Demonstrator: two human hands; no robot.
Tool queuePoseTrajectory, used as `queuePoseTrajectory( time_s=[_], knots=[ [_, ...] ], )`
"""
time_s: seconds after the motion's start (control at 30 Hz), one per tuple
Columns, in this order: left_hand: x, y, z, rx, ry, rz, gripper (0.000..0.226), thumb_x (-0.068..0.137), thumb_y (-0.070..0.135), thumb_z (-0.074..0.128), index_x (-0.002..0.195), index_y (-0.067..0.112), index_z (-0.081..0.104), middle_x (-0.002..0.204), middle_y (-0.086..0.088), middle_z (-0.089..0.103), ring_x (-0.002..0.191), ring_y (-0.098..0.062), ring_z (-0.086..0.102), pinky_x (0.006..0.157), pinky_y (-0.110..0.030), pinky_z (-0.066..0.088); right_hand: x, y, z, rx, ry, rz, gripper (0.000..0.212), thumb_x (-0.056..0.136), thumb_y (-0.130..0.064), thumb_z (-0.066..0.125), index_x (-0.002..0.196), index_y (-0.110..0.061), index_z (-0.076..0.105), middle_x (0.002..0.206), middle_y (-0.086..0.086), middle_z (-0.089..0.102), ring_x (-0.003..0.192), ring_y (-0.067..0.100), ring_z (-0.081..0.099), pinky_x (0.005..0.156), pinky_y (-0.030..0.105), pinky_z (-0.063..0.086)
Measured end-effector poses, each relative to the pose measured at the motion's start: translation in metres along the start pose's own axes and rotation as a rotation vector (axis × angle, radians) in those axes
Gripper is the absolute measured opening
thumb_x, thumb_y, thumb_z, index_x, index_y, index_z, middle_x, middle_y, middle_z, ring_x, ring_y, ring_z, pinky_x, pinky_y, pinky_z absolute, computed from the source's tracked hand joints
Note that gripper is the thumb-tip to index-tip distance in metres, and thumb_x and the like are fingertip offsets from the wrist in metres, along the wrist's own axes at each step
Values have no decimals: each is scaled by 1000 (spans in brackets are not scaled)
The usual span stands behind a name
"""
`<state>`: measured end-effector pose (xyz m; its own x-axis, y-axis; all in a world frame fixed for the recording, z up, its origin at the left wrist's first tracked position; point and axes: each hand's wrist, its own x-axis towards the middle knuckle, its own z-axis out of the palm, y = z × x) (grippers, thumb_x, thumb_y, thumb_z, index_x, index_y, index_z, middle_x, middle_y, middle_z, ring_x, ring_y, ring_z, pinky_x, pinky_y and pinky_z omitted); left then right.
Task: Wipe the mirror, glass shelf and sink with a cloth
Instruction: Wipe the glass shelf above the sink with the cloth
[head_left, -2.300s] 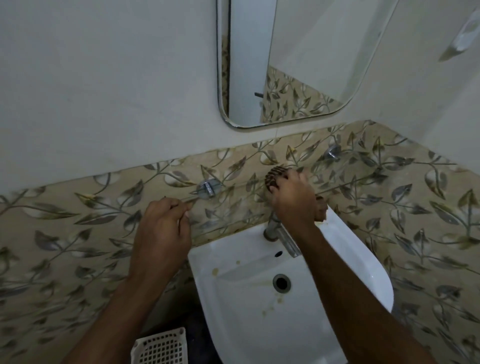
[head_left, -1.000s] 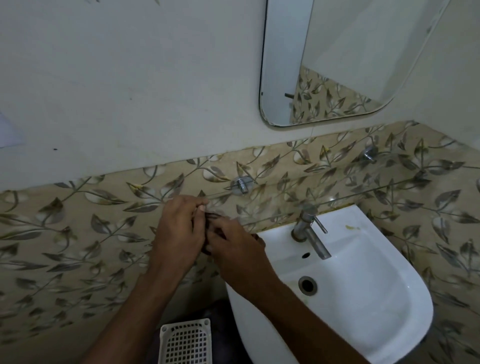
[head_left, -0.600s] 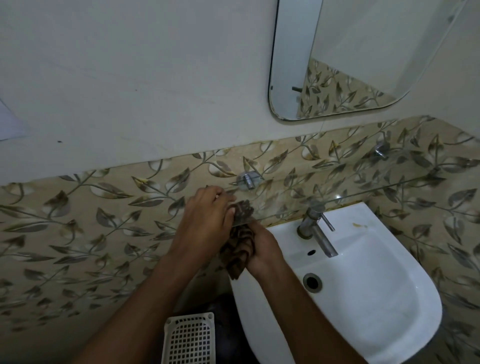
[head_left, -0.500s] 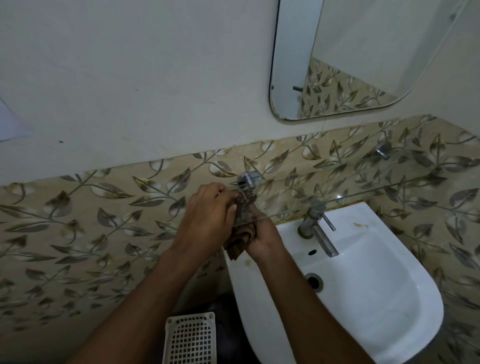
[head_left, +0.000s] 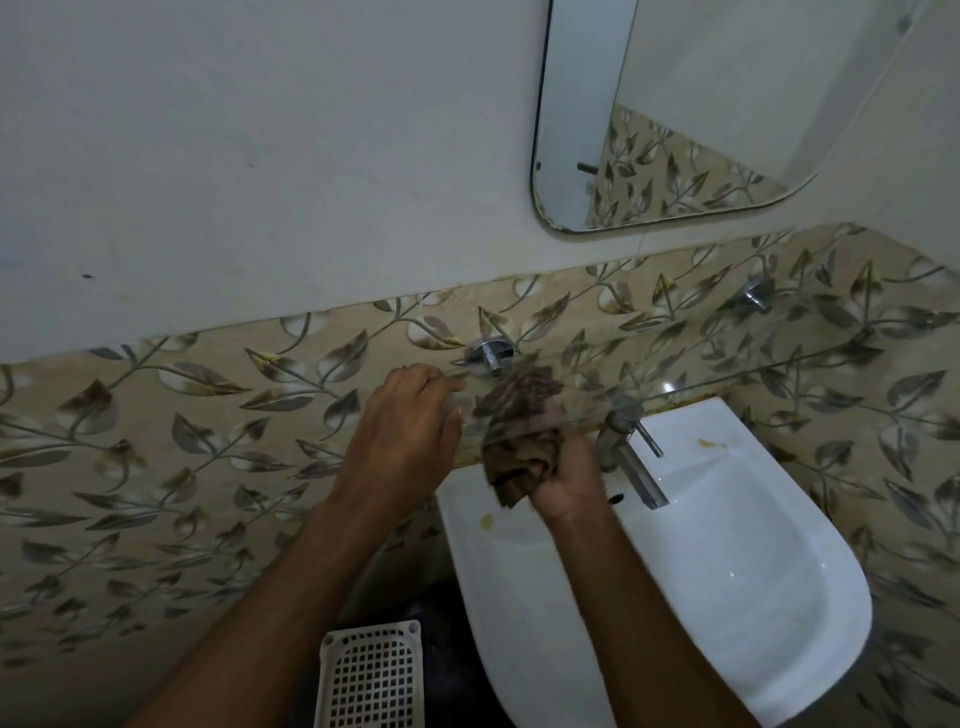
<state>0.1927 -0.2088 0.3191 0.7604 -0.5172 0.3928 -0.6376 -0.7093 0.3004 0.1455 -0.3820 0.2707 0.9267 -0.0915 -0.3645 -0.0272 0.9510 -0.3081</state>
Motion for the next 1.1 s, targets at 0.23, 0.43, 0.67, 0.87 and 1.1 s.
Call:
queuePoseTrajectory(
  time_s=[0.23, 0.43, 0.67, 0.87, 1.1],
  knots=[
    [10, 9, 2, -13, -18, 41, 33, 96, 25, 51, 124, 12, 63, 117, -7, 62, 109, -26, 54, 92, -39, 46, -22, -7, -25, 53, -37, 209, 32, 102, -28, 43, 85, -4, 55, 45, -2, 50, 31, 14, 50, 31, 20, 40],
    [10, 9, 1, -30, -8, 33, 32, 96, 22, 54, 125, 14, 62, 118, -5, 62, 111, -24, 53, 92, -38, 45, -10, -48, -31, -8, 59, 16, 15, 86, -15, 63, 72, -12, 64, 57, -1, 54, 42, 9, 48, 39, 19, 39],
    [9, 7, -1, -39, -26, 21, 38, 95, 28, 46, 123, 10, 64, 115, -9, 62, 108, -28, 54, 90, -40, 48, -24, 26, -17, -206, 50, 107, 37, 98, -25, 49, 119, 2, 61, 91, 19, 68, 61, 25, 67, 46, 27, 54],
    [1, -2, -5, -45, 10, 3, 38, 94, 28, 47, 122, 11, 65, 112, -8, 61, 105, -26, 54, 88, -39, 47, -10, -51, -47, -110, 185, 118, 46, 96, -41, 45, 67, -7, 57, 56, -10, 31, 45, 5, 29, 43, 15, 16],
    [-2, 1, 5, -33, 52, 39, 27, 98, 19, 56, 122, 9, 64, 114, -10, 62, 108, -27, 53, 90, -37, 44, -27, 17, 7, -240, 40, 109, 47, 104, -24, 38, 84, 3, 69, 67, 14, 70, 49, 20, 67, 41, 20, 48]
  ],
)
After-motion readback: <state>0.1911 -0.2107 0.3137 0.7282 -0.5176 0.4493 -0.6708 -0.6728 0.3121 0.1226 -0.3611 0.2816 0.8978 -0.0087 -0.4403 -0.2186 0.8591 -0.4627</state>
